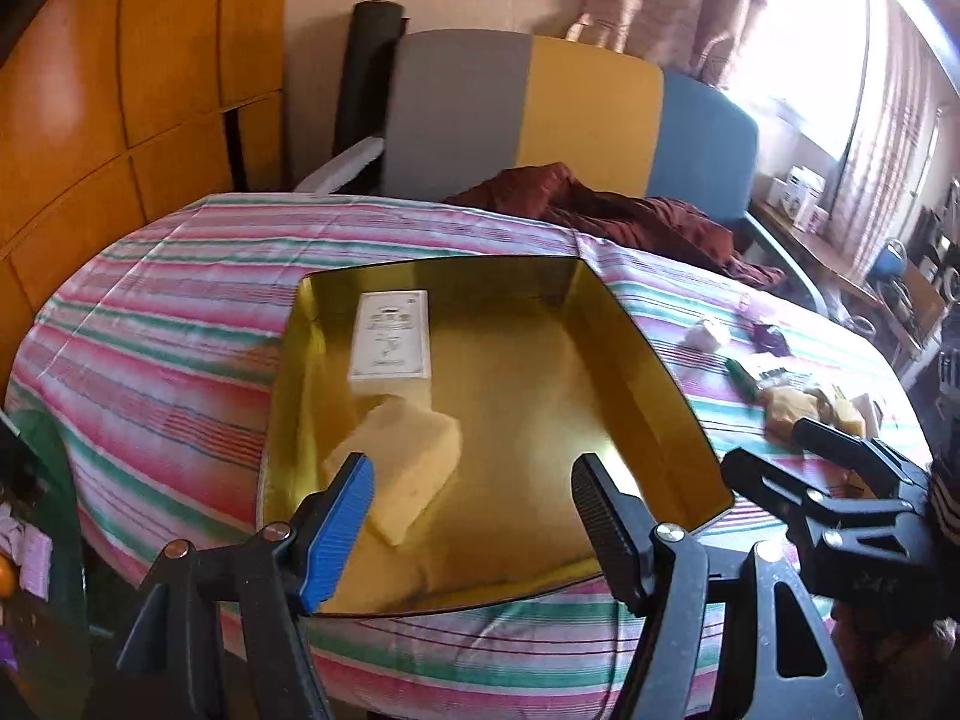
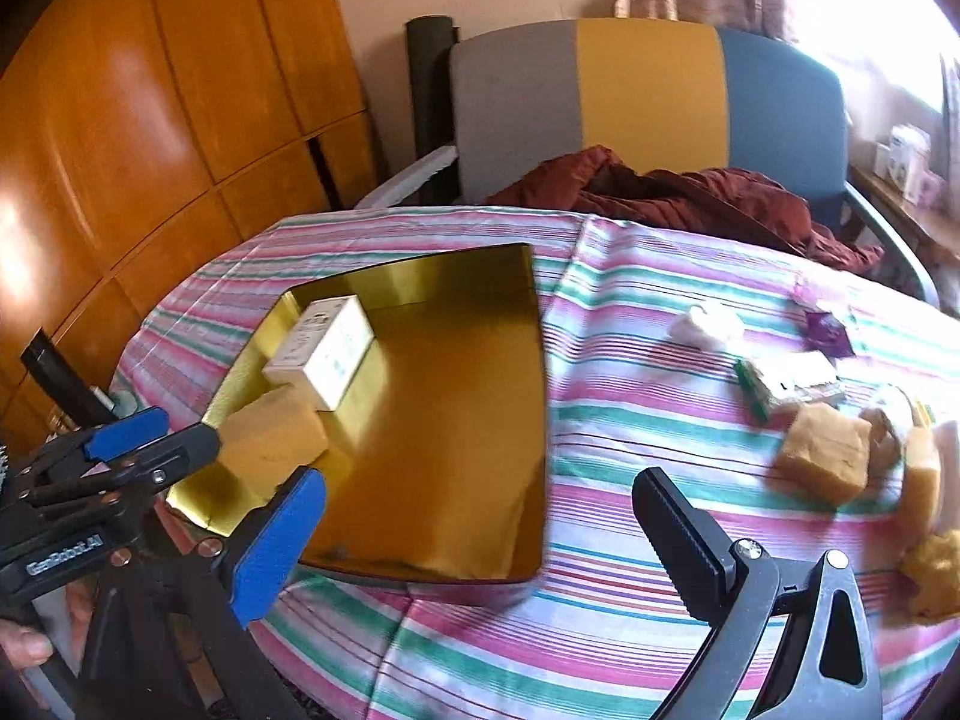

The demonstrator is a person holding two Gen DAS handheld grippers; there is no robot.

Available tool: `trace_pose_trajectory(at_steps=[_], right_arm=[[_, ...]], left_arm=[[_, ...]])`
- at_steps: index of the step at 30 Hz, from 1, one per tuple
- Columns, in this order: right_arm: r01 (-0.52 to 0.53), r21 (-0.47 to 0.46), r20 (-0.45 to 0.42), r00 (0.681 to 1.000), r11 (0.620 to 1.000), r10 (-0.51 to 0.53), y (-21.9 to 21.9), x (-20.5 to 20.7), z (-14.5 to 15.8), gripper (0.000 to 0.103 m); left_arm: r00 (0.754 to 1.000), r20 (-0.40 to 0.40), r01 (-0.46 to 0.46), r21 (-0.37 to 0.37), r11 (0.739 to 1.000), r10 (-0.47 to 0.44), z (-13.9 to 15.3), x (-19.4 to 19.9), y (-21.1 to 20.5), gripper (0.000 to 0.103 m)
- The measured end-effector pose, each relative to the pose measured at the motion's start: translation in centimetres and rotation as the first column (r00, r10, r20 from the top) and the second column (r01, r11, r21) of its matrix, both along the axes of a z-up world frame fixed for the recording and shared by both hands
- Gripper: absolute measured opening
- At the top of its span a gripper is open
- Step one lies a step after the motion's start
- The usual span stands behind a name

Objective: Organize objects
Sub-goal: 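Move both tools back toward the remaining items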

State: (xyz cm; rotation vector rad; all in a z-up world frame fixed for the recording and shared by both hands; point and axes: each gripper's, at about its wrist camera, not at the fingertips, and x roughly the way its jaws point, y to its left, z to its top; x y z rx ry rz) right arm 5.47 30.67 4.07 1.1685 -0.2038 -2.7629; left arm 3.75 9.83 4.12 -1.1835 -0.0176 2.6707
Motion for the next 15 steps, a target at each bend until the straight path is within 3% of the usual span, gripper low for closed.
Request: trace_pose_trajectory(at_steps=[7,15], right_arm=[[0.118,-0.013,0.020,0.993,0.993,-0.118,4.9,0.8,-0.5,0.103],[0.285,-0.009,0.069,0.956,0.958,-0.284,12.2,2.6,-1.8,0.103]], left_arm=[[0.993,-0.006,0.121,-0.024,0.992,-0.121,0.6,-0.4,3.5,0.069],[0.966,0.009,0.258,-0.033,0.965,-0.258,0.9,-1.6,8.4,0.069]])
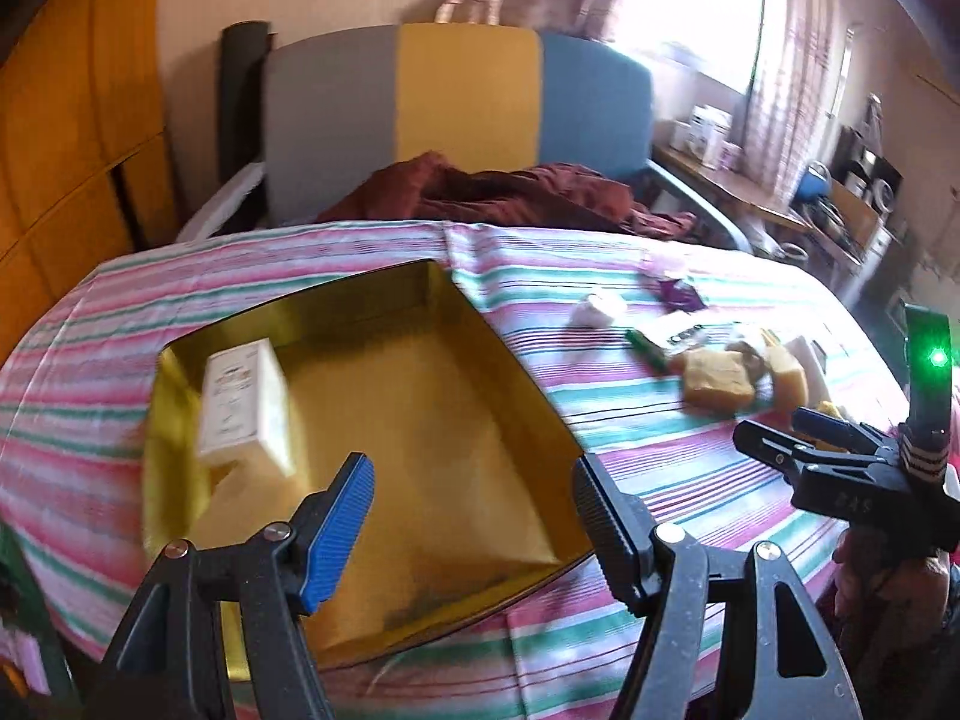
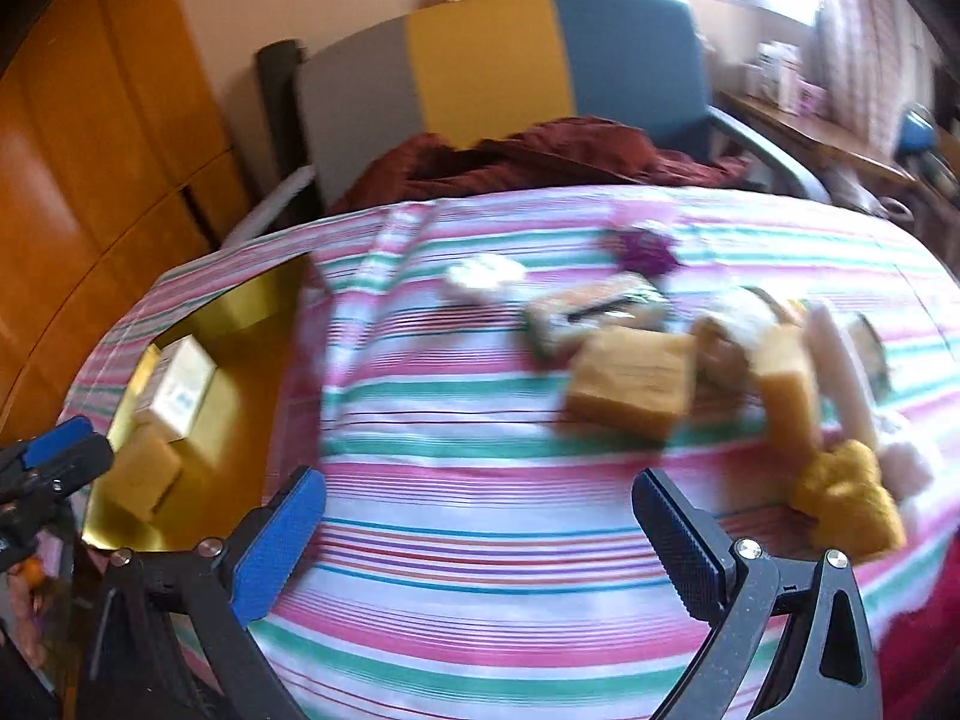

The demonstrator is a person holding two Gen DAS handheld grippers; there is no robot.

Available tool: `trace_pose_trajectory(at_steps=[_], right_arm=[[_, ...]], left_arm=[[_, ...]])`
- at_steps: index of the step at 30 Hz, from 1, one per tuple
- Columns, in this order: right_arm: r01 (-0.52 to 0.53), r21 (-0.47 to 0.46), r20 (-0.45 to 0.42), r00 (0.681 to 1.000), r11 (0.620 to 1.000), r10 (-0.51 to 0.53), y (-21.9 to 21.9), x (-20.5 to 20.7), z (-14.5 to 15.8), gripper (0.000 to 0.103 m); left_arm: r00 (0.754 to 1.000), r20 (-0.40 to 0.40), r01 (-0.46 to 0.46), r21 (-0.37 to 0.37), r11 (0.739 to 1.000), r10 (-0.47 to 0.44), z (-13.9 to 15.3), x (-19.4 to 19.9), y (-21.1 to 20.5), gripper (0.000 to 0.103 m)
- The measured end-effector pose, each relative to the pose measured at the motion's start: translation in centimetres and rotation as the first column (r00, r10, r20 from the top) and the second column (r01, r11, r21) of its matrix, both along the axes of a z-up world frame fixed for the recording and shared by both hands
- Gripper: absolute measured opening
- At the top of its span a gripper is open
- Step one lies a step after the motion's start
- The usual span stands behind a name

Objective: Organize objects
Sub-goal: 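Move both tools back toward the remaining items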

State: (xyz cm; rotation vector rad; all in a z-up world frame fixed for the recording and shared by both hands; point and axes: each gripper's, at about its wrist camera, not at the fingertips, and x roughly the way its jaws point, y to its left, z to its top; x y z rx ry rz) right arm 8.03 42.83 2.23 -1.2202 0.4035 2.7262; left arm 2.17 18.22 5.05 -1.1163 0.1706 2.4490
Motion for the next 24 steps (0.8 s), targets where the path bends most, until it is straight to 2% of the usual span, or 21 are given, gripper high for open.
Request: trace_pose_trajectory(at_steps=[8,14,17,21,24], right_arm=[[0.115,0.022,-0.007,0.993,0.993,-0.115,6.0,1.0,0.7,0.103],[0.129,0.029,-0.020,0.992,0.991,-0.129,9.0,-0.5,2.4,0.103],[0.122,0.014,-0.013,0.992,0.992,-0.122,10.5,-2.3,3.2,0.103],[0.100,-0.013,0.020,0.995,0.995,-0.100,12.9,-5.9,3.8,0.103],[0.086,0.021,0.058,0.995,0.996,-0.087,14.4,-9.9,3.6,0.103]], left_arm=[[0.995,0.010,0.097,-0.018,0.995,-0.097,0.3,-2.3,4.7,0.069],[0.988,0.027,0.152,-0.035,0.988,-0.151,0.0,-4.9,8.4,0.069],[0.984,0.039,0.173,-0.049,0.984,-0.171,-0.4,-6.4,10.1,0.069],[0.982,0.065,0.181,-0.029,0.983,-0.179,-0.7,-8.2,11.6,0.069],[0.980,0.070,0.186,-0.023,0.982,-0.184,-0.9,-9.3,12.6,0.069]])
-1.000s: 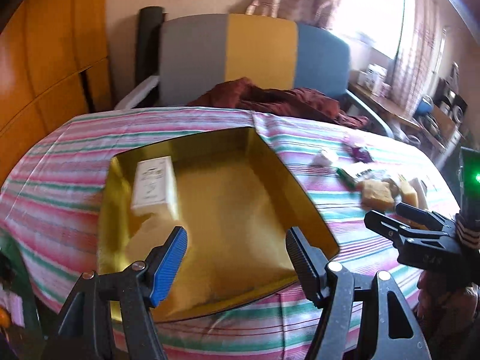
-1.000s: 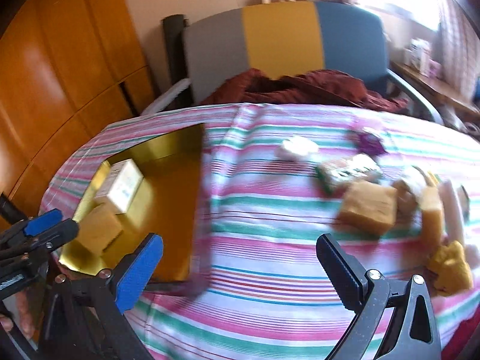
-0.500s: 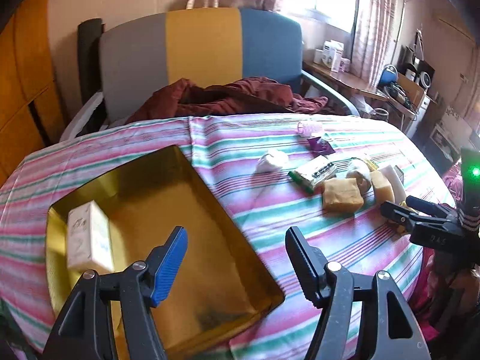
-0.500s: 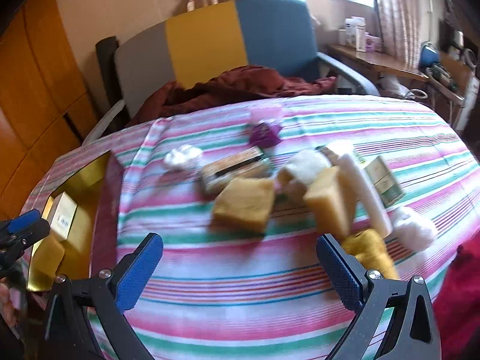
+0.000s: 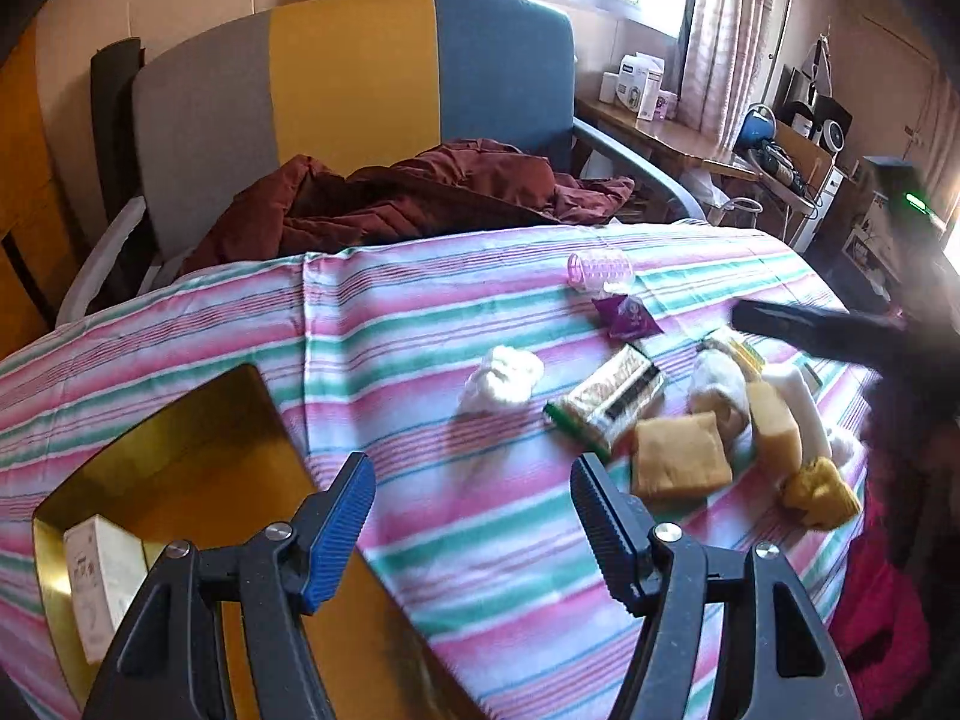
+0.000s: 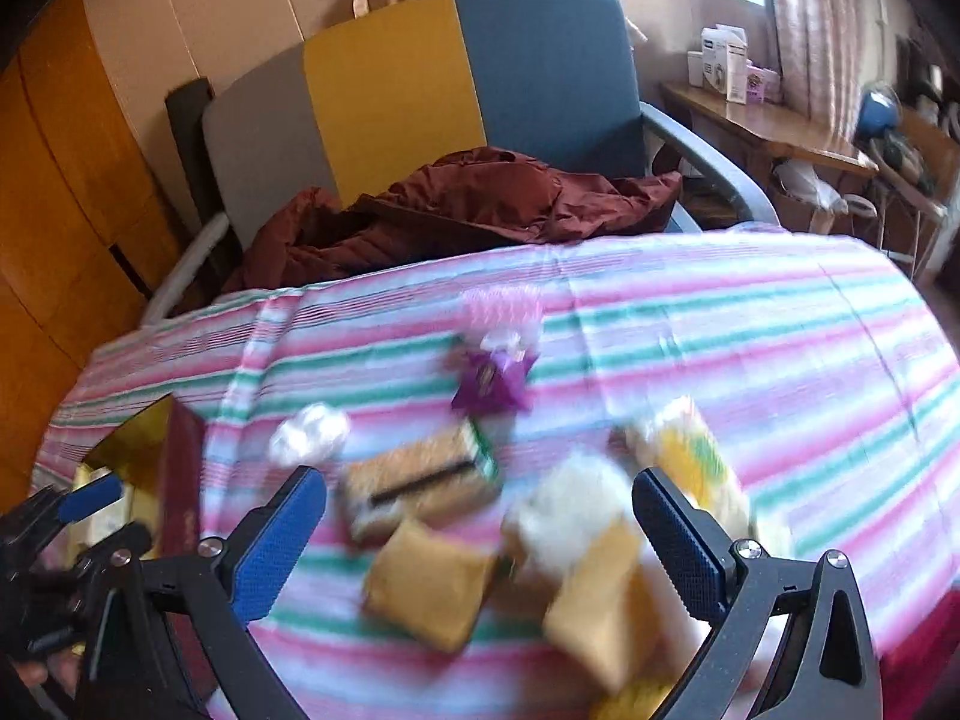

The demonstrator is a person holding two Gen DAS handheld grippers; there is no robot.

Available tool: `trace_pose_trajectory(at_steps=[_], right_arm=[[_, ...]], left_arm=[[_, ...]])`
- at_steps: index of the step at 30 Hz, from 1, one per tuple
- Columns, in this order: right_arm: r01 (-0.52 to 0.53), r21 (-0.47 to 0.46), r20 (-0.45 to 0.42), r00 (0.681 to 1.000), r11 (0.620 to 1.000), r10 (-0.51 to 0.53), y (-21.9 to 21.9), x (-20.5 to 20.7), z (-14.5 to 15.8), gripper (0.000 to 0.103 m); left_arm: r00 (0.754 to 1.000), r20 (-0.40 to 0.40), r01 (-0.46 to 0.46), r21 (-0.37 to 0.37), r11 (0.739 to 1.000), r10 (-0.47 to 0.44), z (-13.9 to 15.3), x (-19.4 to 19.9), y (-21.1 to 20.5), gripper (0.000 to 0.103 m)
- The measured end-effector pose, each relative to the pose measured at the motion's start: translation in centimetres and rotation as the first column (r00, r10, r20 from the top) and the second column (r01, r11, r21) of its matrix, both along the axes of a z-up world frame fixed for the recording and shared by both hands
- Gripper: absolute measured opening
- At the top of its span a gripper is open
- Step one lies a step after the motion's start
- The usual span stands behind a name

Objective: Organize objects
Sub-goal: 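Move both tools back toward the remaining items, then grasp the pink hair roller with the right gripper while the left grasps the wrapped white ball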

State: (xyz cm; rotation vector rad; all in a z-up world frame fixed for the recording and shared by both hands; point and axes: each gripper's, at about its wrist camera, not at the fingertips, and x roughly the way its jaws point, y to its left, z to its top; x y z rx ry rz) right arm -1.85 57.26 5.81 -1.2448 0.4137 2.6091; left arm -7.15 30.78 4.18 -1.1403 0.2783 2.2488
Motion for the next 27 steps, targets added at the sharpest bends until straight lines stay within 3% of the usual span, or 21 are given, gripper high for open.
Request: trace_pose_trajectory(at_steps=[9,16,17,18,19,27], right_arm=[[-0.017,0.018,0.150,0.989,1.000,0.014,3.8,-12.0,-4.2,0.103],[-0.038,0.036,0.241,0.970,0.999,0.028,5.1,-16.5,-7.7,0.102],[-0.044,0.041,0.254,0.967,0.998,0.032,5.0,-16.8,-8.1,0.097],[-0.057,0.038,0.262,0.964,0.998,0.045,4.9,-17.0,-8.4,0.076],[-0.069,0.044,0.275,0.960,0.997,0.054,4.8,-17.1,-8.8,0.064],[-0.058,0.044,0.228,0.973,0.997,0.047,5.2,-16.4,-8.2,0.065]], left_arm=[[0.997,0.081,0.015,0.007,1.000,-0.015,-1.6,-4.2,2.6,0.069],[0.989,0.145,0.033,-0.007,0.999,-0.031,-3.5,-6.4,4.3,0.069],[0.988,0.150,0.044,-0.025,0.999,-0.039,-4.0,-6.6,4.8,0.069],[0.987,0.158,0.049,-0.038,0.998,-0.042,-4.4,-6.8,5.2,0.069],[0.985,0.164,0.054,-0.039,0.998,-0.047,-4.7,-7.0,5.6,0.069],[0.977,0.206,0.079,-0.094,0.992,-0.058,-6.9,-8.9,8.7,0.069]])
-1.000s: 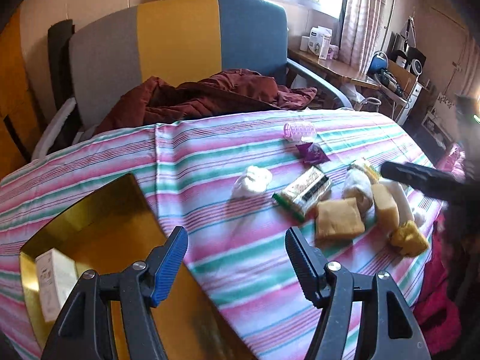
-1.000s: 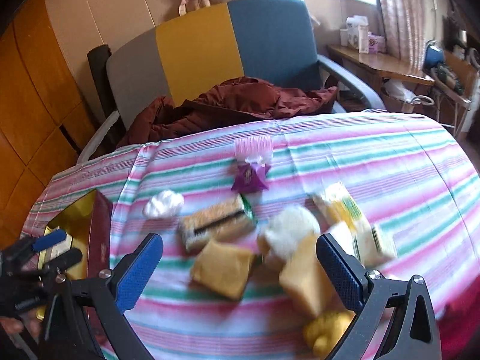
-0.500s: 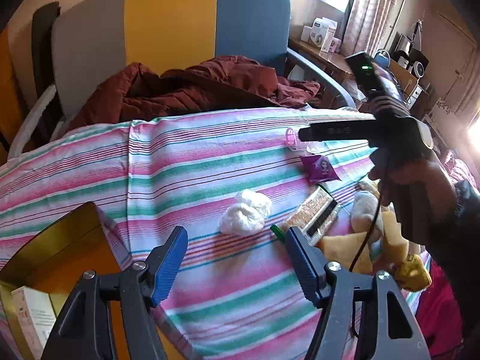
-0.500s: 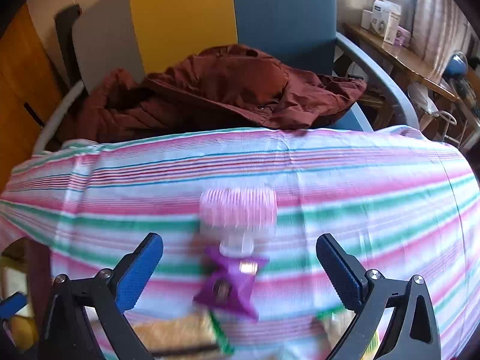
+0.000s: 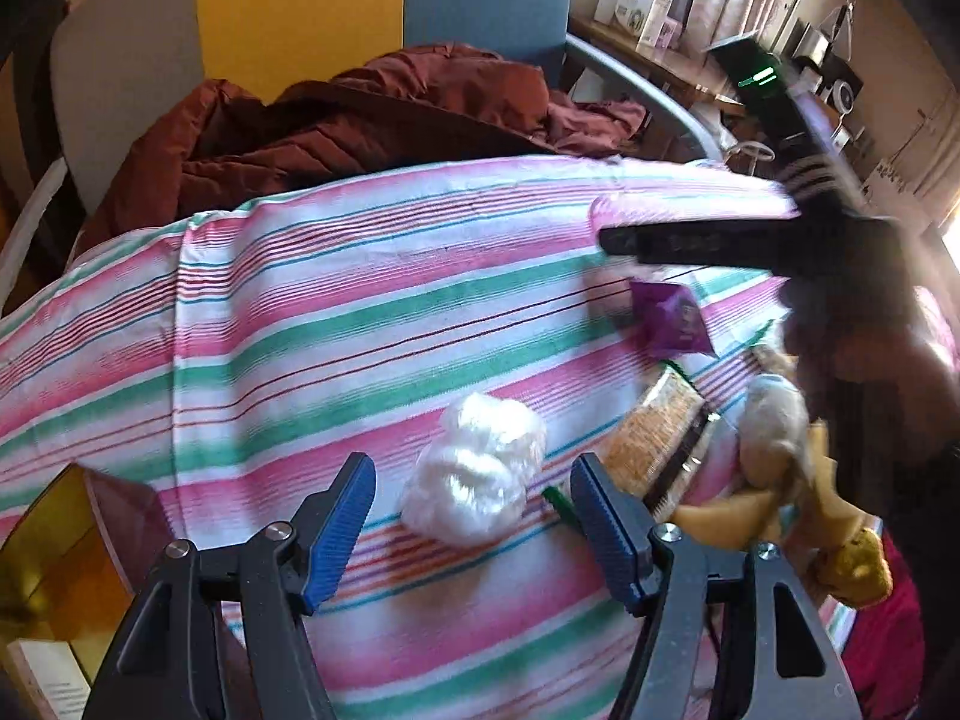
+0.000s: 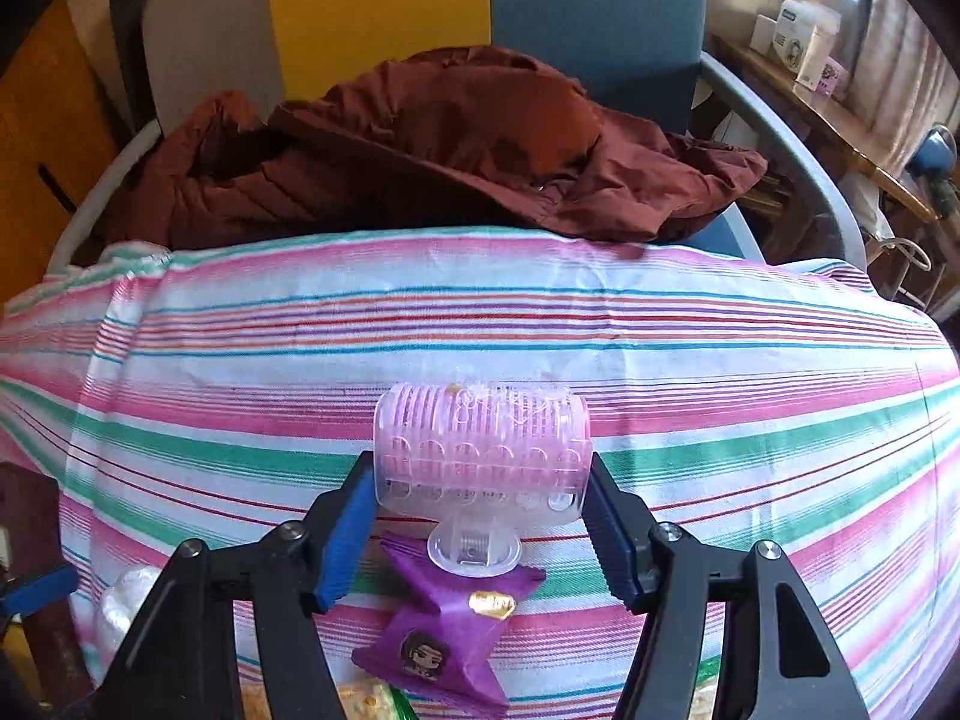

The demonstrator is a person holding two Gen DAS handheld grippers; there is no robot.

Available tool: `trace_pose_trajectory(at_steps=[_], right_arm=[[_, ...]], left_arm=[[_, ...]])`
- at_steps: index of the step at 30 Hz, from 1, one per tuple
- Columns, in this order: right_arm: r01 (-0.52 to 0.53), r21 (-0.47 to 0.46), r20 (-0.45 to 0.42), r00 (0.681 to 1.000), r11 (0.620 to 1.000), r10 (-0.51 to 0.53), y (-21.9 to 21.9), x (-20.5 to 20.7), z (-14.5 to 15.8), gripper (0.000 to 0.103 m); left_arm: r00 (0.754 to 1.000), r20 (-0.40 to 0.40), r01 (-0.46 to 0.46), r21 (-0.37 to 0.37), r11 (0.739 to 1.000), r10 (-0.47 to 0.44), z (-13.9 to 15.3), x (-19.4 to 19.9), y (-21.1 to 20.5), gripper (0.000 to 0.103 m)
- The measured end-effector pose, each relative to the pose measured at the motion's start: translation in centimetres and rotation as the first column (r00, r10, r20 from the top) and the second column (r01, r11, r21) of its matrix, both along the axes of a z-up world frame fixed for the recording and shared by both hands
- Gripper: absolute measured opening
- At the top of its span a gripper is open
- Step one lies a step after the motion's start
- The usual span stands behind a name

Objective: Organize objects
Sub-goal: 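Grasp the pink hair roller with the right gripper while the left grasps the wrapped white ball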

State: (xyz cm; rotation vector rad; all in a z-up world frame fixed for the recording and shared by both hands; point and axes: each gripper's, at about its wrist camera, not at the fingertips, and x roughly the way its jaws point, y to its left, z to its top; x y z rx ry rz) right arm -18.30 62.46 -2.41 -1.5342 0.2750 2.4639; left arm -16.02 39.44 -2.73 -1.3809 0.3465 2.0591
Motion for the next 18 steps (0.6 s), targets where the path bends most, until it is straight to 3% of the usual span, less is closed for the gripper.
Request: trace_pose_trajectory(at_steps=[2,3,4,5,11,18], right_arm=[[0.009,-0.016,-0.027,1.000,1.000,-0.010,0.1,0.4,0.7,0.065],[0.013,-0.024,-0.040,0.999,1.000,-0.014,0.1,0.6,1.1,0.065],[0.014,-0.029,-0.055,0.998,0.999,-0.016,0.1,0.8,1.5,0.065],[0.011,-0.028,-0.072,0.997,1.000,-0.013,0.0,1.1,2.1,0.065],[-0.012,-0.046,-0.153,0.988,0.999,0.004,-0.6,3.1,5.1,0.065],[-0.072,-0.097,-0.198,0.979,0.993,0.052,-3.5,6.7,7.3,0.065]], left_arm=[[1.000,0.012,-0.014,-0.037,0.999,0.014,-0.9,-0.7,0.7,0.069],[1.000,0.026,-0.016,-0.049,0.999,0.017,-1.5,-1.0,1.0,0.062],[0.999,0.037,-0.008,-0.049,0.999,0.010,-1.9,-1.2,1.3,0.044],[0.999,0.042,-0.003,-0.053,0.999,0.005,-2.2,-1.3,1.5,0.040],[1.000,0.007,-0.005,-0.015,1.000,0.005,-1.3,0.5,0.6,0.038],[0.998,-0.014,-0.064,0.107,0.992,0.066,2.8,3.8,-3.8,0.038]])
